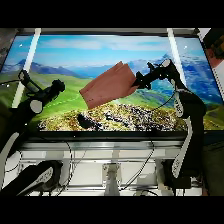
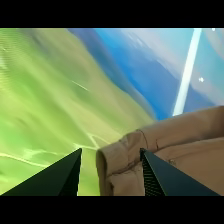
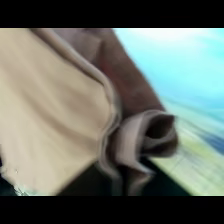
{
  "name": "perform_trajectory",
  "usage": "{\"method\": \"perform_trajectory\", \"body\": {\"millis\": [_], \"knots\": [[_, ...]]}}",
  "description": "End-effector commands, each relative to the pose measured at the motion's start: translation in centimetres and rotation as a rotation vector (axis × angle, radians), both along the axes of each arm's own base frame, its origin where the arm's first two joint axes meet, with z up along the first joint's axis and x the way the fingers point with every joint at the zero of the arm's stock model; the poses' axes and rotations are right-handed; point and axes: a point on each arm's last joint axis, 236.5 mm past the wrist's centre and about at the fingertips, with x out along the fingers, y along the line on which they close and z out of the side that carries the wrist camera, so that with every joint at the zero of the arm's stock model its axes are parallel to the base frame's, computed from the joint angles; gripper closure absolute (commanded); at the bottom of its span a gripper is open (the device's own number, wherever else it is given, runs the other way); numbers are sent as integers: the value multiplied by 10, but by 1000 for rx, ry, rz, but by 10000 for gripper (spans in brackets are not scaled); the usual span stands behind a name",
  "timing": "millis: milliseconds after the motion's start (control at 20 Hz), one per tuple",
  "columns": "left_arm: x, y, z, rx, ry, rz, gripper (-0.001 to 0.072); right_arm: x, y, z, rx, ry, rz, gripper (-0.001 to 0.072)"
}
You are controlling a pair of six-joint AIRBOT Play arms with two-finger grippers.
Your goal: Fold the clothes and pants, and hang the long-sleeved shirts on hangers.
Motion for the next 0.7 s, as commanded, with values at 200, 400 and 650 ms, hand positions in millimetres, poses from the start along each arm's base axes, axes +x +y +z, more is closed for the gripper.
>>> {"method": "perform_trajectory", "body": {"millis": [200,400,650], "knots": [[0,0,1,-1,-1,1,279,23,-56,48,-83,-119,-70,705],[0,0,1,-8,-2,4,279,10,-192,62,-370,-104,-190,707],[0,0,1,-8,-2,4,279,-59,-365,84,-610,20,-393,707]]}}
